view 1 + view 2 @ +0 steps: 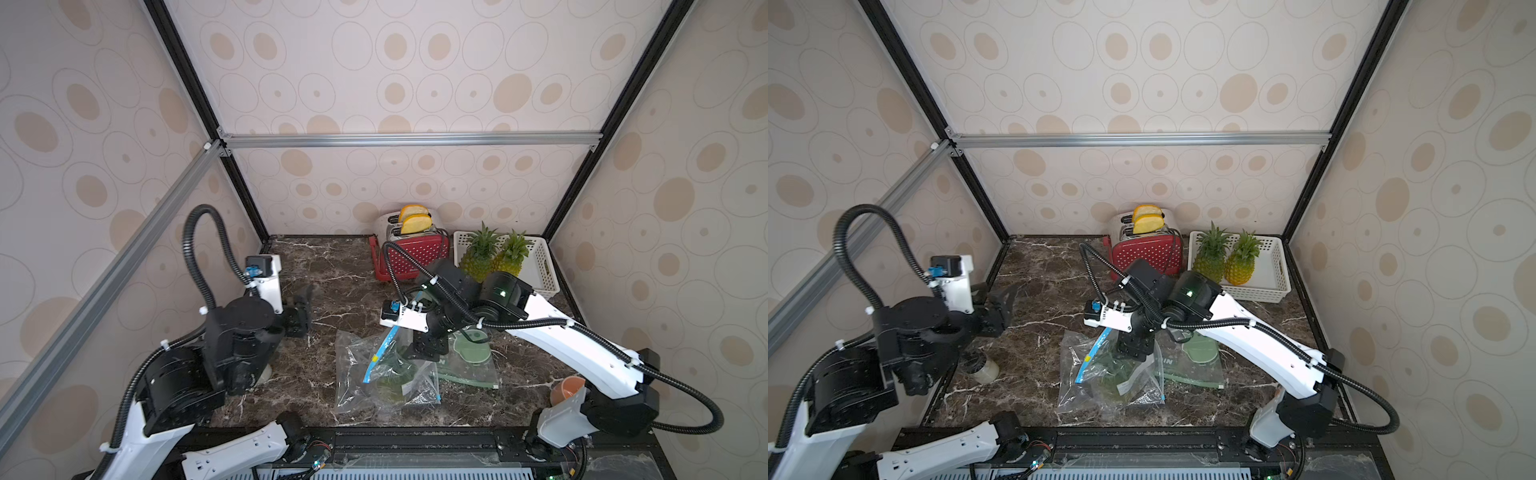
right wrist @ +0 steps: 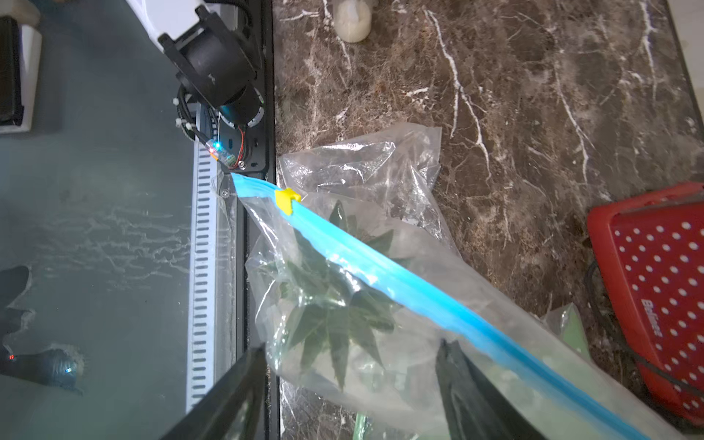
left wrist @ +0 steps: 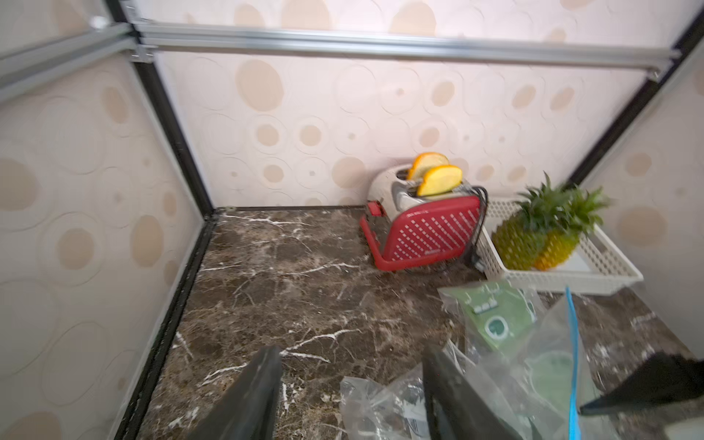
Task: Open the zip-top bag and take out the pineapple
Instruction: Unzip the zipper on the zipper food storage bag.
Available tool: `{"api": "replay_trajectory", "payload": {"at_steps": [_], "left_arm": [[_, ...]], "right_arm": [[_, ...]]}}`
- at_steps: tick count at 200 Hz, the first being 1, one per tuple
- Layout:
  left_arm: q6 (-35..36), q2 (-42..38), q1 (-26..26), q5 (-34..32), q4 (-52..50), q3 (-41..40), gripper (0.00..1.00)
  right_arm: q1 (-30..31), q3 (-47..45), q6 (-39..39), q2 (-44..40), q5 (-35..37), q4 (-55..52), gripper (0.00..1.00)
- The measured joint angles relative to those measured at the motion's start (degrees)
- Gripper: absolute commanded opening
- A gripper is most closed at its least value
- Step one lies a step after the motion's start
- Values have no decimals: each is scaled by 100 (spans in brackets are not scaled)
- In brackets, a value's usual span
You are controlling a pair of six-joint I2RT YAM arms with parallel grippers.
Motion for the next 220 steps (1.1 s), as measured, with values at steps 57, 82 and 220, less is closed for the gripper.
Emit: {"api": "replay_trajectory", "payload": {"at_steps": [57, 82, 220], "left_arm": [[-643, -308, 2, -490, -85, -809, 60], [-737, -472, 2, -522, -92, -907, 59], [-1161, -715, 2, -542, -232, -1283, 55]], "right_arm": [[192, 1342, -850, 879, -138, -389, 74], [304, 1836, -1102, 1084, -170, -603, 74], [363, 3018, -1652, 2385, -1126, -1764, 66]]}}
